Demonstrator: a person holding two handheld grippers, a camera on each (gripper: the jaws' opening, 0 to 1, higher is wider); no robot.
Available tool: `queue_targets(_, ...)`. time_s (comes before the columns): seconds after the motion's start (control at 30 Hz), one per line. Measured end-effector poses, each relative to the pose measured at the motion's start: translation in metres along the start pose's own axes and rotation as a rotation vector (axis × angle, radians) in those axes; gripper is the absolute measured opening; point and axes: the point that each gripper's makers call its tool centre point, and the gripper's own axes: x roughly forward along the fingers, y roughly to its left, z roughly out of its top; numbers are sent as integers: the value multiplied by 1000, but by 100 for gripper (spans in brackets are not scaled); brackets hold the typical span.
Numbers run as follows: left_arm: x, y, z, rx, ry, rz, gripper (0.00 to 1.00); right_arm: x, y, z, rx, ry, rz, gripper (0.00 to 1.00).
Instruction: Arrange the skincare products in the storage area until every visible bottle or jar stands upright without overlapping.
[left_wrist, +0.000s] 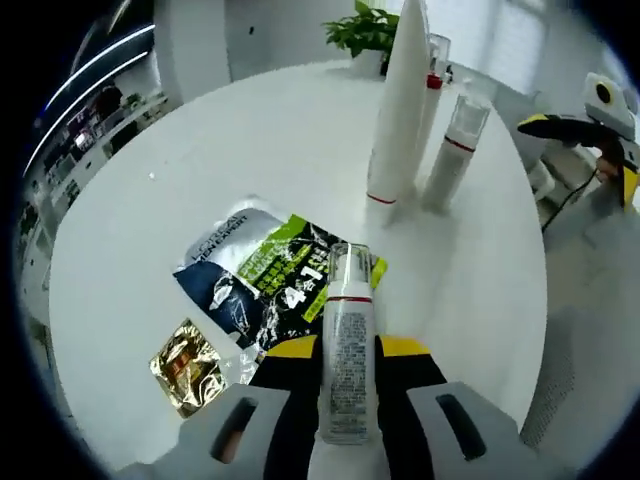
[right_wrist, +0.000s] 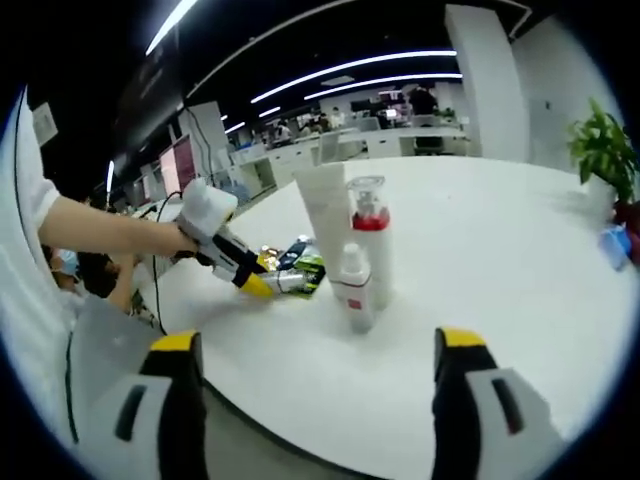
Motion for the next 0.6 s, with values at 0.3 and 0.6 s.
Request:
queue_targets(0.3,-21,-17,1,-132,-102,3,17,1,16,10,63,-48,50,95)
queue_targets(0.6,-48,-42,16,-251,-240,-12,17,4,37,17,94,-77,115,92)
